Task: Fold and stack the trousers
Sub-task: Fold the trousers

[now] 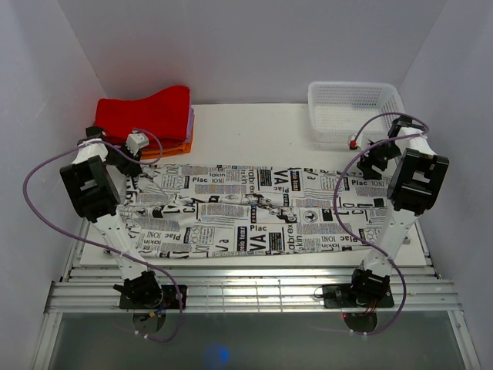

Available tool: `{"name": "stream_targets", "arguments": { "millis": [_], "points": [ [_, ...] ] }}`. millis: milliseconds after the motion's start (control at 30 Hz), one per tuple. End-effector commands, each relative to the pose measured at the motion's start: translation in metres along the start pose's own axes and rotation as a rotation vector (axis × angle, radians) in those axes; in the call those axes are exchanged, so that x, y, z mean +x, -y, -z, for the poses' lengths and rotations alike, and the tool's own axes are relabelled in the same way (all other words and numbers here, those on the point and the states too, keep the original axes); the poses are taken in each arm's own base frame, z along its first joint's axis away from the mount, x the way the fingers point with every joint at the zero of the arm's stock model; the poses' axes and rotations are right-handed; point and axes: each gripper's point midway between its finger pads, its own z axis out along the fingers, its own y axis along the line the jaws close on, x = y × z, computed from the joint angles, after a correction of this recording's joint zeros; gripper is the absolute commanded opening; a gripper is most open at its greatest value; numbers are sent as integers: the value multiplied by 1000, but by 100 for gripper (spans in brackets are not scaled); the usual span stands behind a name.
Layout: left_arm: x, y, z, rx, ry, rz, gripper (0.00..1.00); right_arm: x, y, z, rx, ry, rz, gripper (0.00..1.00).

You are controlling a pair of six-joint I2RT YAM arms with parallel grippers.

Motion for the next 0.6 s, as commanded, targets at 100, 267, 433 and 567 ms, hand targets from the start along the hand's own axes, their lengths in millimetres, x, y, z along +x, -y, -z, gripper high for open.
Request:
{"name": "stream_targets", "arguments": {
  "millis": [100,267,433,567],
  "points": [
    [23,35,9,95,-92,79,16,22,-57,-18,-176,-71,-4,30],
    [-5,15,28,25,6,121,0,1,-31,16,-73,-57,13,8],
    [-37,-15,64,-96,132,154,0,-25,-1,62,70,-4,23,8],
    [-59,-27,96,-182,212,113,0,-34,3,90,137,10,57,8]
  ]
}}
